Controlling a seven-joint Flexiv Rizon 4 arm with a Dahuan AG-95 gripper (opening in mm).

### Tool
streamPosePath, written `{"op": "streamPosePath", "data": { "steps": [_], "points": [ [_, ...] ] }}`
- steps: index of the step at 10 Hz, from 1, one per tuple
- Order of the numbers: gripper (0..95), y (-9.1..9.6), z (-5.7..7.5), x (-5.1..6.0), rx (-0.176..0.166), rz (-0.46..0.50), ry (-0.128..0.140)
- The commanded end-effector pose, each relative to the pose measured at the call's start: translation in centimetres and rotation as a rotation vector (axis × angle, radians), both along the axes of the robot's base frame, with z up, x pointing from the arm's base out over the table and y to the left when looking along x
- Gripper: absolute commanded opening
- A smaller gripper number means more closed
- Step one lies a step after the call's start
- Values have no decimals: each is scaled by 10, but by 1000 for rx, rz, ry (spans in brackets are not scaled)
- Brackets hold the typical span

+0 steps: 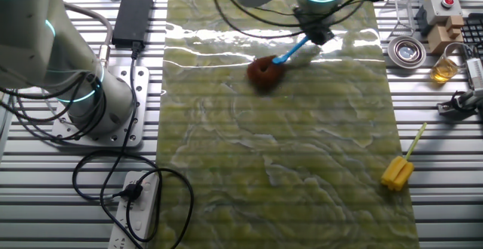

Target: Scrub the table with a brush

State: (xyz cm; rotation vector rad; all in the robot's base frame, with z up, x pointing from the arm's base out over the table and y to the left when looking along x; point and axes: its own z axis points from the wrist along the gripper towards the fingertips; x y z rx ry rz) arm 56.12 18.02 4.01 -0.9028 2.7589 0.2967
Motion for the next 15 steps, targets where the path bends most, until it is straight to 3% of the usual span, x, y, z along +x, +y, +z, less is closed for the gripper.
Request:
{"op": "streamPosePath", "data": {
  "steps": [1, 2, 4, 7, 11, 15],
  "points": [
    [0, -6, 2, 26, -5, 44, -11],
    [0, -9, 4, 36, -12, 62, -14],
    [0, -21, 6, 45, -22, 116, -26],
    [0, -47, 6, 44, -28, 167, -25],
    [0, -60, -3, 22, -15, 158, -23],
    [0, -32, -7, -15, -13, 61, 3]
  ]
}}
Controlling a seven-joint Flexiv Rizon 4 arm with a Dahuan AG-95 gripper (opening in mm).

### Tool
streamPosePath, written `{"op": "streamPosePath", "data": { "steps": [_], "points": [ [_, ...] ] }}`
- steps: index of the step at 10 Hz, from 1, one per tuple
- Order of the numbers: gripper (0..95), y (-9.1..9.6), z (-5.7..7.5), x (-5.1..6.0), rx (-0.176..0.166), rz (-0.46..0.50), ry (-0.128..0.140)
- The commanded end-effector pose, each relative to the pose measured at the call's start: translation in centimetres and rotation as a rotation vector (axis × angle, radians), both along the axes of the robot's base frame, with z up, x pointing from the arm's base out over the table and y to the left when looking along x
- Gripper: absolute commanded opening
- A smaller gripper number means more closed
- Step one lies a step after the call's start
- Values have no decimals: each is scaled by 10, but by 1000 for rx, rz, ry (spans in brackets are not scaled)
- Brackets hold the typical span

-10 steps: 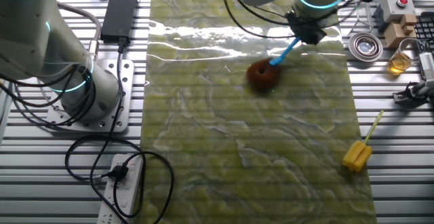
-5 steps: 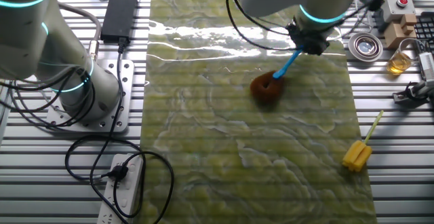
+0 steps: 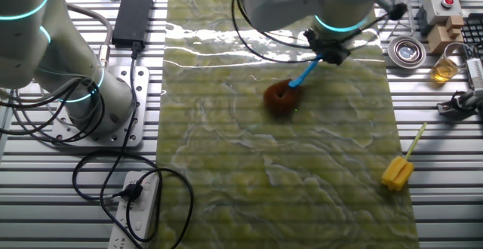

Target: Scrub the table with a brush

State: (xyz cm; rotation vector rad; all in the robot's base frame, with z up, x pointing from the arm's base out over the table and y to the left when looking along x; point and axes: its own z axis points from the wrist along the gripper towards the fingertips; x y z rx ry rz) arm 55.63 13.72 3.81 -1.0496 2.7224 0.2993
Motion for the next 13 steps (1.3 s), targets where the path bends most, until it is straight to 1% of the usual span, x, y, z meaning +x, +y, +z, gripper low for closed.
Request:
{"op": "streamPosePath", "data": {
  "steps": [1, 2, 3, 4, 5, 6, 7, 8, 9, 10, 11, 12, 13],
  "points": [
    [0, 18, -6, -16, 3, -70, 7],
    [0, 29, -8, -21, 6, -100, 10],
    [0, 38, -9, -20, 14, -137, 12],
    [0, 42, -8, -17, 16, -151, 15],
    [0, 47, -6, -9, 22, -166, 14],
    [0, 51, -4, -1, 20, -182, 18],
    [0, 54, -4, 10, 21, -193, 19],
    [0, 52, -4, 19, 22, -187, 17],
    [0, 44, -5, 33, 27, -158, 12],
    [0, 32, -4, 44, 23, -119, 5],
    [0, 27, -4, 49, 19, -99, 1],
    [0, 11, -2, 55, 11, -66, 2],
    [0, 2, -2, 55, 7, -45, 4]
  ]
}}
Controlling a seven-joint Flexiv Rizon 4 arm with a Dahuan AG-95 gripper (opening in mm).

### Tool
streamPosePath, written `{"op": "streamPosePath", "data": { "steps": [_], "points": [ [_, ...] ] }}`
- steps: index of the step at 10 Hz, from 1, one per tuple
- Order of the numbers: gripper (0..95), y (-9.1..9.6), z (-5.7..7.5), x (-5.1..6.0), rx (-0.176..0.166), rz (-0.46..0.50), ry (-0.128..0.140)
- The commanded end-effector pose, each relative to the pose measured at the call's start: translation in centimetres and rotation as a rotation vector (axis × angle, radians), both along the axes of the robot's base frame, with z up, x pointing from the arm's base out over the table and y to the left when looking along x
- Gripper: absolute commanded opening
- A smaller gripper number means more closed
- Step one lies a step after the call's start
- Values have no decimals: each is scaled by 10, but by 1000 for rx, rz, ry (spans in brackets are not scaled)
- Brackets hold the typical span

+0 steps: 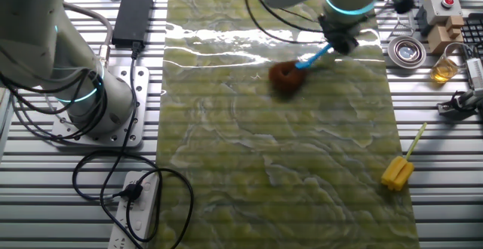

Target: Scrub the table with a brush

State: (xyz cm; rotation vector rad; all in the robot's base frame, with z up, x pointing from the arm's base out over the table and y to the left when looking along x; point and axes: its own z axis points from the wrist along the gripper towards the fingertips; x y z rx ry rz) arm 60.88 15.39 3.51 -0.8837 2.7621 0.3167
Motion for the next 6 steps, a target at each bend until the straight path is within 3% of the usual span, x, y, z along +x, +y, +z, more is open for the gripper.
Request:
{"op": "streamPosePath", "data": {
  "steps": [1, 3, 6],
  "points": [
    [0, -20, 1, 2, -21, 76, 14],
    [0, -27, -1, -4, -17, 84, 32],
    [0, -30, -9, -22, -1, 69, 68]
  ]
}}
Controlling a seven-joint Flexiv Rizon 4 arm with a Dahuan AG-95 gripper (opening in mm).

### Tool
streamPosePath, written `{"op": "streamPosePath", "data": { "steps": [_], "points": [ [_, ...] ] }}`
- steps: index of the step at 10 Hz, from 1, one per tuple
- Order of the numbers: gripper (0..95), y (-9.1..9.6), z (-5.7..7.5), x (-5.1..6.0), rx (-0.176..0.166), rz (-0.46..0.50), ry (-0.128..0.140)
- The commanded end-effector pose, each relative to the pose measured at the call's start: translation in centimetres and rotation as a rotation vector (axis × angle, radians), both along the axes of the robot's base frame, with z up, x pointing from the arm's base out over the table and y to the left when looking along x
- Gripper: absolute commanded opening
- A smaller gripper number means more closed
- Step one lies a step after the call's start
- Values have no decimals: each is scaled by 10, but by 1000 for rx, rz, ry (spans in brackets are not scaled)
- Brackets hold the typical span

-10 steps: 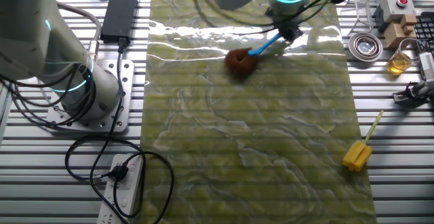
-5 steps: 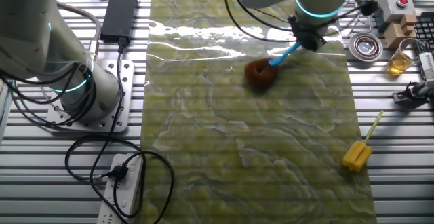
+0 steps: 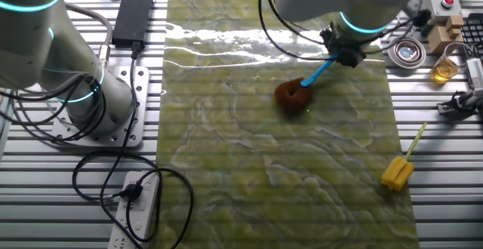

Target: Scrub the table with a brush

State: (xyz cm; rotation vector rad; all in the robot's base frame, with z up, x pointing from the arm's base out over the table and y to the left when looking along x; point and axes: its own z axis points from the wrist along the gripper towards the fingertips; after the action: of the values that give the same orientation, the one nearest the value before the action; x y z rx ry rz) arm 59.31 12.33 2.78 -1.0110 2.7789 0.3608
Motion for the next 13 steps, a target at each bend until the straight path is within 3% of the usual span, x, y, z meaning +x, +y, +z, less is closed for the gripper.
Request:
{"op": "streamPosePath", "data": {
  "steps": [1, 3, 5, 7, 8, 9, 10, 12, 13],
  "points": [
    [0, 5, -1, -10, -6, -36, 33],
    [0, 15, 3, -16, -58, -44, 72],
    [0, 20, 0, -18, -97, -42, 75],
    [0, 35, -4, -19, -140, -108, 105],
    [190, 39, -4, -20, -145, -123, 120],
    [190, 41, -2, -20, -143, -142, 129],
    [190, 45, 2, -18, -136, -205, 159],
    [190, 52, 8, -15, -152, -200, 172],
    [380, 53, 10, -14, -158, -191, 179]
  ]
}}
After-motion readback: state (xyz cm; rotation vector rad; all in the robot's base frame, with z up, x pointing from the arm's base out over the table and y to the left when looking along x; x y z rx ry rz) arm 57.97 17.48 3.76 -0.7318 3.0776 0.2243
